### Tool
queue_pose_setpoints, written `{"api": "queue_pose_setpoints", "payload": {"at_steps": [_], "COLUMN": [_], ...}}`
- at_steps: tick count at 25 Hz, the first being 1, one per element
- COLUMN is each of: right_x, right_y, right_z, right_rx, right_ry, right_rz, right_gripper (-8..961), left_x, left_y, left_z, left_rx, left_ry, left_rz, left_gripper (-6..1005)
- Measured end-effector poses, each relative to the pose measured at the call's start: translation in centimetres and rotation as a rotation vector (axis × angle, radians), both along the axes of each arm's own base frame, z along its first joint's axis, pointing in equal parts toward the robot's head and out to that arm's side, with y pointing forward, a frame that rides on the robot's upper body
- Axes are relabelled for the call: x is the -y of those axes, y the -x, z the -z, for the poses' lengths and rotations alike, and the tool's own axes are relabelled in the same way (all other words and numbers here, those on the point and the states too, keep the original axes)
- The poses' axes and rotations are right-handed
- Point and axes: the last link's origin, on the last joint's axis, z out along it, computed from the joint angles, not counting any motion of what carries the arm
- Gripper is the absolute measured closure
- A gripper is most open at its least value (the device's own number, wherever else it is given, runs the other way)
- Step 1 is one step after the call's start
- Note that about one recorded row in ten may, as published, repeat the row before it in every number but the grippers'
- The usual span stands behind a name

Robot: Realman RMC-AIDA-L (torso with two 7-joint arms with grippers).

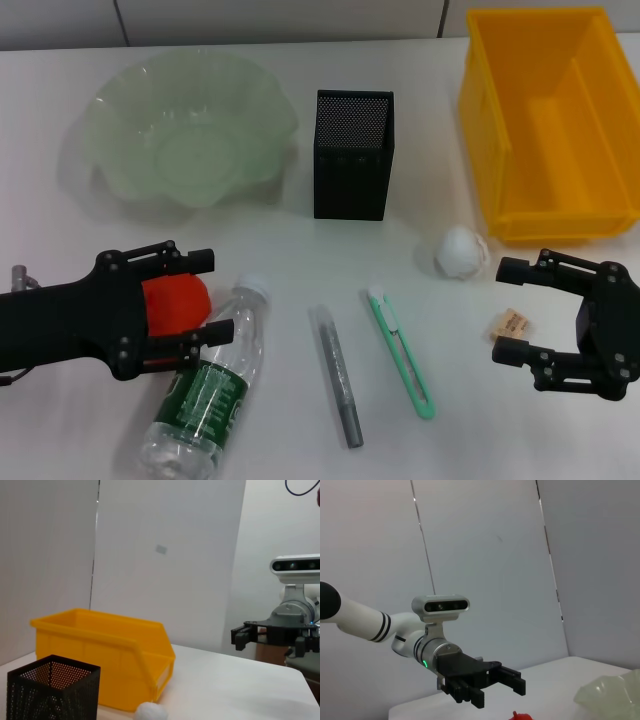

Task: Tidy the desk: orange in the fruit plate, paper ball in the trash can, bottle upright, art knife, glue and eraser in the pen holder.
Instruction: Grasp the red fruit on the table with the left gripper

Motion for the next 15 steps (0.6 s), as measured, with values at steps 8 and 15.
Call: {"api": "queue_pose_setpoints", "payload": {"at_steps": [8,15], "right_x": [-0.5,-0.7], "right_y": [0.1,0.0], "right_z": [0.6,0.7], "right_rx": [0.006,0.012], "right_ry": [0.001,-0.002], "right_rz": [0.014,0.027], "right_gripper": [156,155], "left_x": [-0.4,-0.5], "left_y": [0.2,2.9], "left_z": [0.0,-0.1], "left_rx": [-0.011,-0.100], "left_ry": [-0.012,-0.085], "left_rz": [-0.026,-0.144], "left_gripper": [236,254]}}
